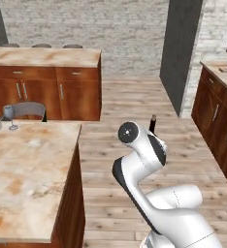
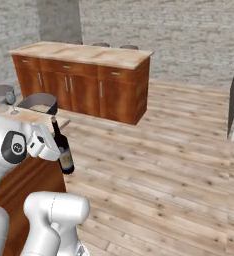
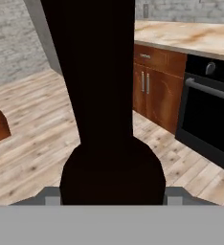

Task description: There is a wine glass and glass cup on the dining counter. Place the wine bottle next to the wine glass and the juice bottle next to the glass cup.

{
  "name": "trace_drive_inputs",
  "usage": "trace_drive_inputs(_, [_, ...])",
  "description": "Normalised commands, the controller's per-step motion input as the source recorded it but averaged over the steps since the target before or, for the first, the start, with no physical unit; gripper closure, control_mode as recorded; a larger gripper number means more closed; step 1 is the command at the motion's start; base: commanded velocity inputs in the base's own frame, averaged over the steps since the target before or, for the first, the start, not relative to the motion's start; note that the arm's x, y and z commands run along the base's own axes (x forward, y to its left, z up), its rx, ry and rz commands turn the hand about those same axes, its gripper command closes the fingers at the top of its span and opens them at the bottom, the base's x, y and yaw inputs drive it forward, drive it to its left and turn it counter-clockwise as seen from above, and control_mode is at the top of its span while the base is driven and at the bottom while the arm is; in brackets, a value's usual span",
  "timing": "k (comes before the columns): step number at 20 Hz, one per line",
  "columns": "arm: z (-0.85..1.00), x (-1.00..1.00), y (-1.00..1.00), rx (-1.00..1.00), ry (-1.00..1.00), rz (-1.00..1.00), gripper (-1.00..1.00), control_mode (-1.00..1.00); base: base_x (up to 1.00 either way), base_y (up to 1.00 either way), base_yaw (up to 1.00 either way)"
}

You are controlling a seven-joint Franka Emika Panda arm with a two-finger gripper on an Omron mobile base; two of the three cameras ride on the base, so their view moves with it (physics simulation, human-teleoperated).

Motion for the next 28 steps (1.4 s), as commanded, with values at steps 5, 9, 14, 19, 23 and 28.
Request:
trace_drive_inputs(5, [0.00,0.00,0.00,0.00,0.00,0.00,1.00,1.00,0.57,-0.39,0.12])
trace_drive_inputs(9, [0.00,0.00,0.00,0.00,0.00,0.00,1.00,1.00,0.56,-0.39,0.14])
trace_drive_inputs(14, [0.00,0.00,0.00,0.00,0.00,0.00,1.00,1.00,0.56,-0.38,0.15])
trace_drive_inputs(19, [0.00,0.00,0.00,0.00,0.00,0.00,1.00,1.00,0.56,-0.37,0.17])
trace_drive_inputs(23, [0.00,0.00,0.00,0.00,0.00,0.00,1.00,1.00,0.56,-0.36,0.21])
trace_drive_inputs(28, [0.00,0.00,0.00,0.00,0.00,0.00,1.00,1.00,0.54,-0.31,0.28])
